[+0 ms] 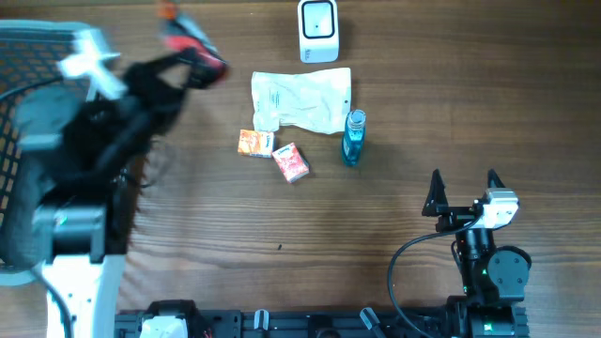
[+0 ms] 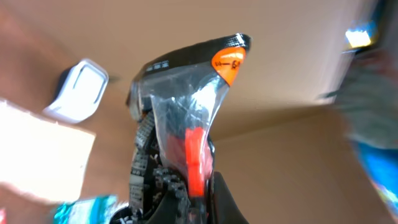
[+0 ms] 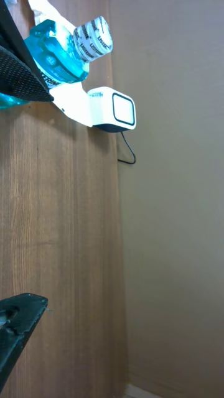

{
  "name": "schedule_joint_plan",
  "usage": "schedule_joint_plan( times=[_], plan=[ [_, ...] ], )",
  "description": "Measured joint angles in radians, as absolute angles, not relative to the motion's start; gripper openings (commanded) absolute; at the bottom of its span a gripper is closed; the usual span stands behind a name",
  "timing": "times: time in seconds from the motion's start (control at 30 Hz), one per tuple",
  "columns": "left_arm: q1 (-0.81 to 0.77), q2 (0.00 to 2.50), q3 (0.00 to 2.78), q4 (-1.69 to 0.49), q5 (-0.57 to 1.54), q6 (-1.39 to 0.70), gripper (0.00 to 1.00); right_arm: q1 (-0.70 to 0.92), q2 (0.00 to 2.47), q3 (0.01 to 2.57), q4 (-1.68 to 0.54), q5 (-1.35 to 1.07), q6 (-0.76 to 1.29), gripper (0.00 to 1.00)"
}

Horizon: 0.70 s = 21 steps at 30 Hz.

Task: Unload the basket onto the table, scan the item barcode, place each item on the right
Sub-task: 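Carry the black snack bag out and set it beside the bottle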

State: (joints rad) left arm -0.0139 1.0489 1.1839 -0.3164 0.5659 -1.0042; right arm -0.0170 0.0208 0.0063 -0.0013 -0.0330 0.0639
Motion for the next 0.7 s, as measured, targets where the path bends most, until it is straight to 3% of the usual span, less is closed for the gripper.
schedule_joint_plan(
  times=[0.13,0.23,0.47,0.63,0.7],
  plan=[
    [-0.299,1.209,1.182,-0.474,0.299,-0.92,0.05,-0.017,0.02,0.006,-0.002,-0.033,0.064,1.0],
    [-0.428,1.381,1.181,-0.488,0.112,-0.896,0.06,-0.017,0.02,0.006,-0.002,-0.033,0.064,1.0],
    [-0.467,1.659,1.181,-0.487,0.027,-0.887,0.11,-0.017,0.02,0.006,-0.002,-0.033,0.064,1.0],
    [-0.479,1.751,1.181,-0.46,0.05,-0.88,0.31,-0.017,0.02,0.006,-0.002,-0.033,0.064,1.0],
    [-0.499,1.772,1.181,-0.433,0.051,-0.876,0.32,-0.017,0.021,0.006,-0.002,-0.033,0.064,1.0]
  ],
)
